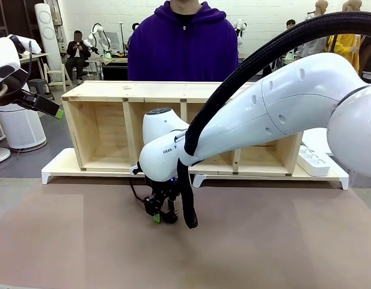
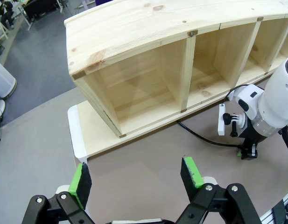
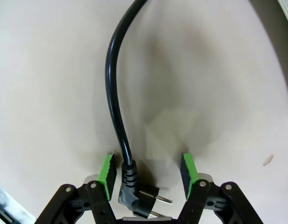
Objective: Perform cable management.
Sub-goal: When the cord part of the Power Cable appears at the lower middle area of the table and stops, grasp the cord part of the Power Cable.
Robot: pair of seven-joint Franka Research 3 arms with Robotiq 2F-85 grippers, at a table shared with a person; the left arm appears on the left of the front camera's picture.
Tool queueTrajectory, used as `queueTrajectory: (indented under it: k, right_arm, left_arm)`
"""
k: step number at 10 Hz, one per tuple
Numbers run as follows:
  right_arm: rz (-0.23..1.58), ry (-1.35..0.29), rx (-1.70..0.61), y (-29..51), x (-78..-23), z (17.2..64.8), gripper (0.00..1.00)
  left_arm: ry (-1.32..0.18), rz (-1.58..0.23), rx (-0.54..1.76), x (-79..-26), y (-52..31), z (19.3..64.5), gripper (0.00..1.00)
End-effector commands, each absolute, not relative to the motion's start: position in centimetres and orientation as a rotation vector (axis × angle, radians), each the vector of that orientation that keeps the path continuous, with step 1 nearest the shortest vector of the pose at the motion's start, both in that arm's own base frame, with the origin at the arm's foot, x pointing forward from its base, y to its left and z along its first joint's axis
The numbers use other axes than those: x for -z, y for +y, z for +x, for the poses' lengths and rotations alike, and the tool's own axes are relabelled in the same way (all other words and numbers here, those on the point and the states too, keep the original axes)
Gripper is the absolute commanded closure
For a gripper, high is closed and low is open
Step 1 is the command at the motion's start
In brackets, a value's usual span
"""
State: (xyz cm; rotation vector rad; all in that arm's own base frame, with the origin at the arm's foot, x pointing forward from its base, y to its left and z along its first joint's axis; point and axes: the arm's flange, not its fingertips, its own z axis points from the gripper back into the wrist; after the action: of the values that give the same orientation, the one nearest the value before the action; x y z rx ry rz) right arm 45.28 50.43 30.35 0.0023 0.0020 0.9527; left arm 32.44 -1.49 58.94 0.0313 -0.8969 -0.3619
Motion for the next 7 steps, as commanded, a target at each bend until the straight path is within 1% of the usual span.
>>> queueTrajectory:
  k: [1,3,4,5,6,7]
  right_arm:
    - [-0.022,-0.016,-0.975,50.89,-30.31,45.55,0.28]
    - [-0.059,-0.014,-0.983,50.92,-30.2,45.52,0.28]
    - [-0.082,-0.007,-0.971,50.85,-30.2,45.59,0.46]
    - [-0.085,0.001,-0.964,50.81,-30.21,45.6,0.46]
    - [-0.092,0.007,-0.963,50.82,-30.12,45.5,0.64]
    - [-0.092,0.008,-0.963,50.82,-30.1,45.55,0.49]
  left_arm:
    - [-0.896,0.032,0.343,-58.95,-1.54,32.4,0.0]
    - [-0.896,0.032,0.343,-58.95,-1.54,32.4,0.0]
    - [-0.896,0.032,0.343,-58.95,-1.54,32.4,0.0]
    - [-0.896,0.032,0.343,-58.95,-1.54,32.4,0.0]
    - [-0.896,0.032,0.343,-58.95,-1.54,32.4,0.0]
    - [-0.896,0.032,0.343,-58.95,-1.54,32.4,0.0]
